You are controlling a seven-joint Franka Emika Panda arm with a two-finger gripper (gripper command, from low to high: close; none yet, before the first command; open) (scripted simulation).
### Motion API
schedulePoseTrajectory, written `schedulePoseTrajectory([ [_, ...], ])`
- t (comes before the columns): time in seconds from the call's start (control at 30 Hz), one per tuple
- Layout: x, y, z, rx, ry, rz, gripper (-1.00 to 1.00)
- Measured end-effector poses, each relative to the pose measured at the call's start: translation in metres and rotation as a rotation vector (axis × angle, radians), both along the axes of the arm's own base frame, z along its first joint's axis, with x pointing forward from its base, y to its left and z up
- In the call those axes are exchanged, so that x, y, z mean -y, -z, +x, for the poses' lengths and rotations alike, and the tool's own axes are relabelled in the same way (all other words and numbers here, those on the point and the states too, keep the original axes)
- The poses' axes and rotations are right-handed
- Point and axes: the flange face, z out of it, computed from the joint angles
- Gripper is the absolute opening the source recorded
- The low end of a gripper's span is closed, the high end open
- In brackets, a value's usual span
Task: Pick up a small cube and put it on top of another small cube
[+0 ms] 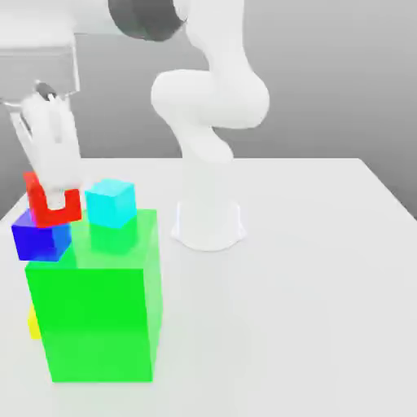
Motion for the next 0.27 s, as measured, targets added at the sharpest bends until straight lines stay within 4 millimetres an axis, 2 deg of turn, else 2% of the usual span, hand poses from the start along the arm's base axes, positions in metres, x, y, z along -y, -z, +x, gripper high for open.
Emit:
schedulePoseTrajectory([
  [0.07, 0.007, 0.020, -0.008, -0.012, 0.026, 0.002, -1.00],
  [0.13, 0.009, 0.049, -0.010, -0.014, 0.032, 0.002, -1.00],
  [0.17, 0.009, 0.058, -0.011, -0.015, 0.033, 0.002, 1.00],
  [0.27, 0.009, 0.058, -0.011, -0.015, 0.033, 0.002, 1.00],
])
